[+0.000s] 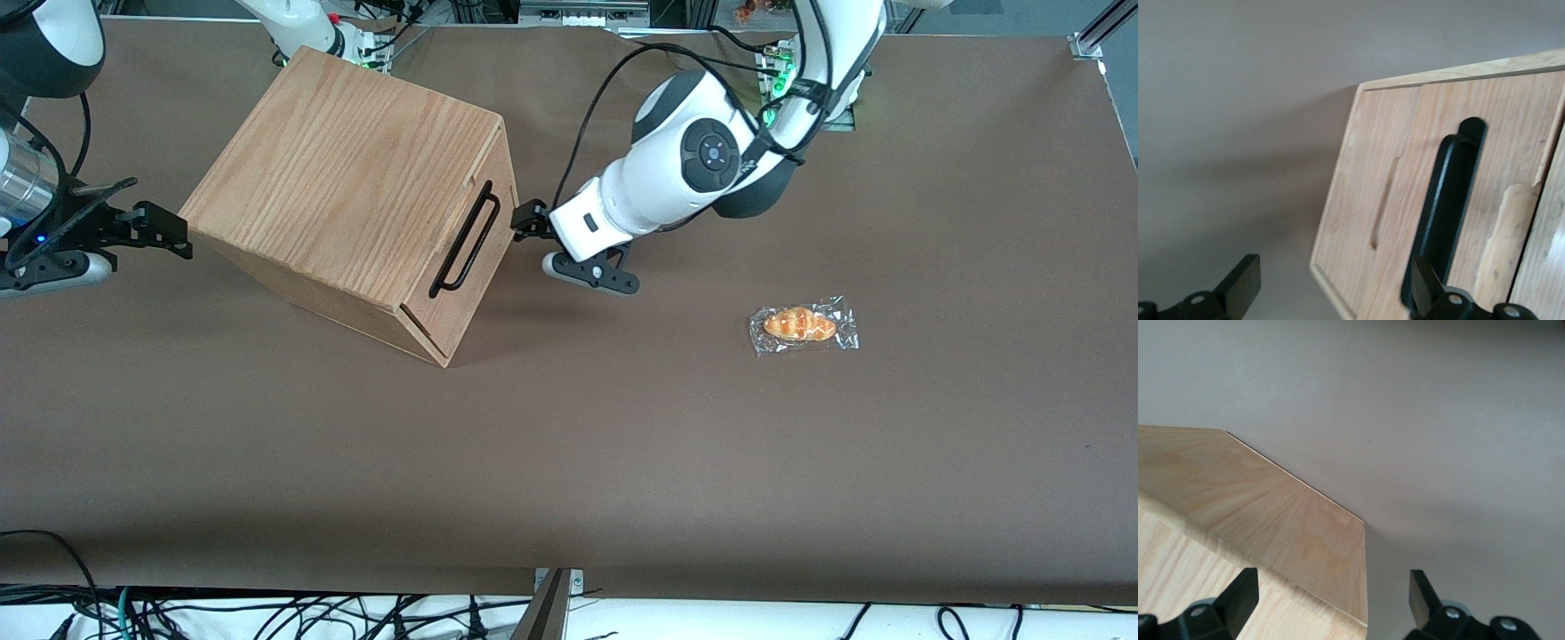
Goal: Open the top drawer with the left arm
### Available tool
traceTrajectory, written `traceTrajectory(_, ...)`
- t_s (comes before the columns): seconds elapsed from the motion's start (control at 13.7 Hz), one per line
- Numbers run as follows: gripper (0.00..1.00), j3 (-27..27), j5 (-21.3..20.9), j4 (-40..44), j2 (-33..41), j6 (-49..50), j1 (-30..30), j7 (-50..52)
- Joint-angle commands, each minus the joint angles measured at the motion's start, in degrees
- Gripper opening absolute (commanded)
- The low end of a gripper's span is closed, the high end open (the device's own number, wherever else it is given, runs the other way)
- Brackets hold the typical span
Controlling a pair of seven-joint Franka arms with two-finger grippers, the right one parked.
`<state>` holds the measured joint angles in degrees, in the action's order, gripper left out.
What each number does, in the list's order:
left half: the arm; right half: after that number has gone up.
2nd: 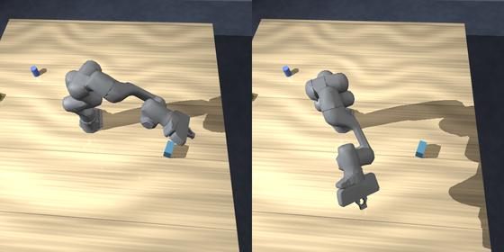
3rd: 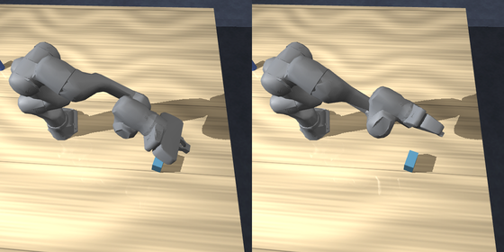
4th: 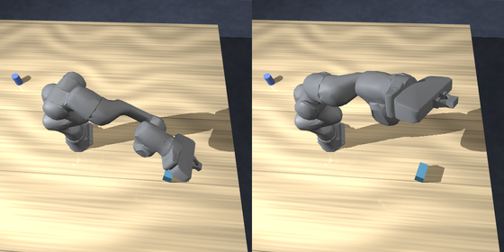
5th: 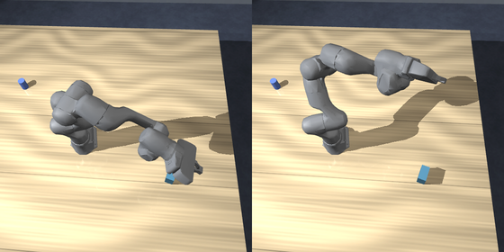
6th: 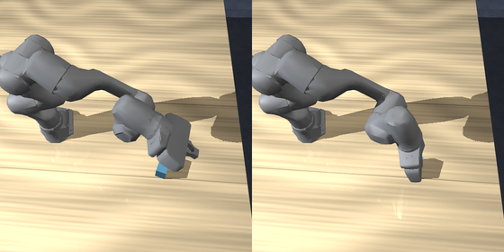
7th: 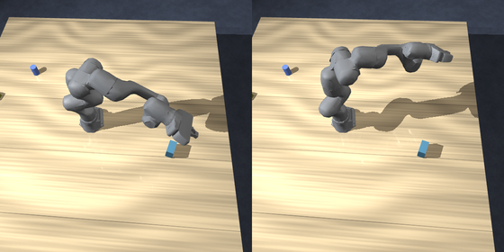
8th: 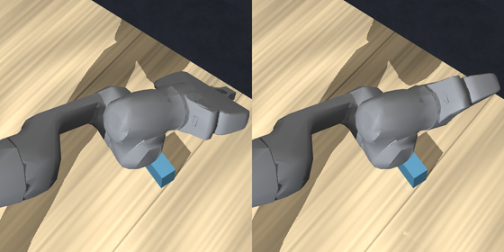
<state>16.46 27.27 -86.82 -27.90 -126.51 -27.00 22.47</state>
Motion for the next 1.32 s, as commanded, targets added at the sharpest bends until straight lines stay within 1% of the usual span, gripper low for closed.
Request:
traceTrajectory(0.0,1.0,-0.6,3.4,4.9,-3.8,-2.0,-2.5,1.1)
traceTrajectory(0.22,1.0,-0.6,3.1,8.3,-7.2,-2.1,-4.6,2.7)
traceTrajectory(0.66,1.0,-1.2,2.5,8.3,-8.7,-2.2,-6.4,2.8)
traceTrajectory(0.8,1.0,-1.3,1.2,8.3,-9.5,-2.2,-6.8,2.8)
traceTrajectory(1.17,1.0,-1.3,0.7,8.3,-9.9,-2.2,-6.8,3.0)
traceTrajectory(1.24,1.0,-1.3,-0.7,8.3,-10.2,-2.2,-6.8,3.1)
